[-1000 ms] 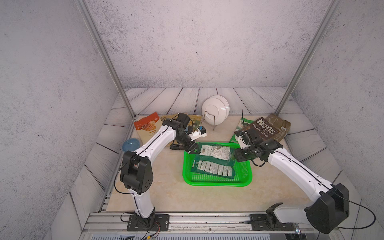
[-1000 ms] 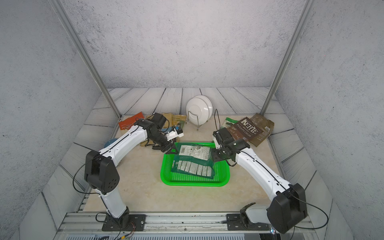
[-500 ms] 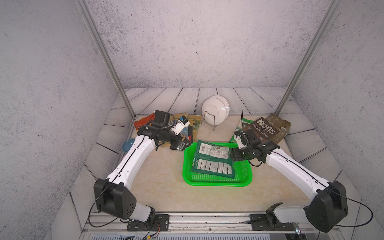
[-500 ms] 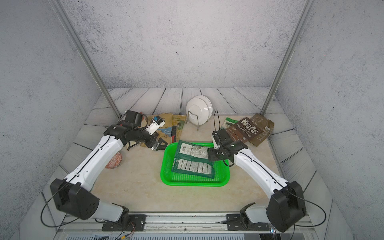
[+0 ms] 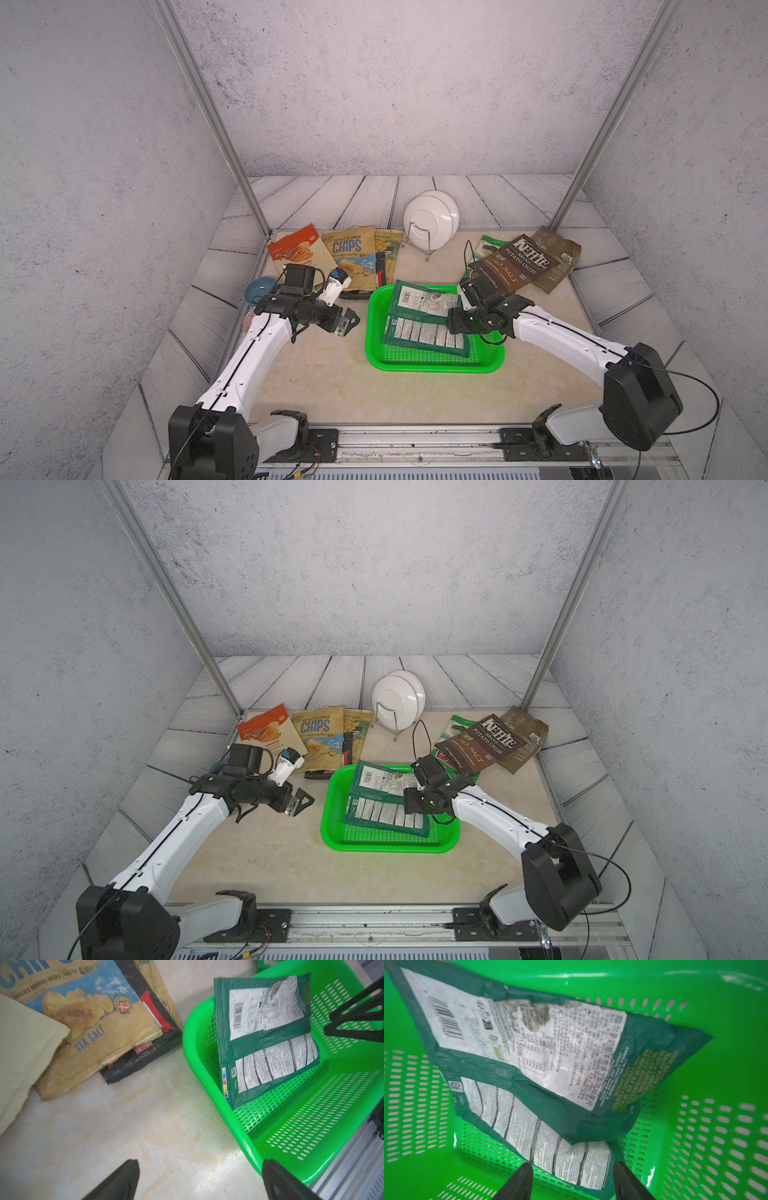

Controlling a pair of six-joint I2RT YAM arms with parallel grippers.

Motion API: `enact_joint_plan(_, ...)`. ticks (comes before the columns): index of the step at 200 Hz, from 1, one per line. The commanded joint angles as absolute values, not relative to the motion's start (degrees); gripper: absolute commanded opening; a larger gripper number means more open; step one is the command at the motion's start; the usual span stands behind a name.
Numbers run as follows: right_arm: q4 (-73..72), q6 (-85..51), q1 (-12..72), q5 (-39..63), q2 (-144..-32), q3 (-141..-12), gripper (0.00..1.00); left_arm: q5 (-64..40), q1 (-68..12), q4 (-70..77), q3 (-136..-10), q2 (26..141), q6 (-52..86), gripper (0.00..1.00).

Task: Put the potato chips into the basket
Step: Place the potato chip in the basket.

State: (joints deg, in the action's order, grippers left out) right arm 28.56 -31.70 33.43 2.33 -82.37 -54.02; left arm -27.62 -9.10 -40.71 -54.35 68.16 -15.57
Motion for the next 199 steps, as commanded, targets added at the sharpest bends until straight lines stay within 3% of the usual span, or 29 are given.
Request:
enact_joint_plan(1, 25.8, -32.8, 33.6, 0.4, -85.5, -55.2, 0.62, -25.3, -8.9, -40.6, -54.0, 66.6, -15.9, 0.99)
enact_joint_plan(65, 24.0, -31.9, 33.6, -1.0, -91.8, -55.8, 0.48, -22.3, -8.7, -39.9, -54.1, 69.0, -14.9, 0.99)
enact_joint_plan(103, 24.0, -31.2, 34.0, -1.8, -92.2, -55.8, 0.26, -20.8, -7.2, -44.5, -57.5, 68.9, -15.0, 0.99)
enact_joint_plan(151, 26.0, -29.9, 34.3, -2.2, -90.0, -55.9, 0.07, -21.0, -7.2, -52.7, -61.2, 65.3, -13.7, 0.99)
enact_joint_plan(199, 27.4, -29.4, 34.9, -1.2, -86.5, -54.7, 0.00, -22.8, -7.2, -48.6, -56.3, 64.4, -12.9, 0.99)
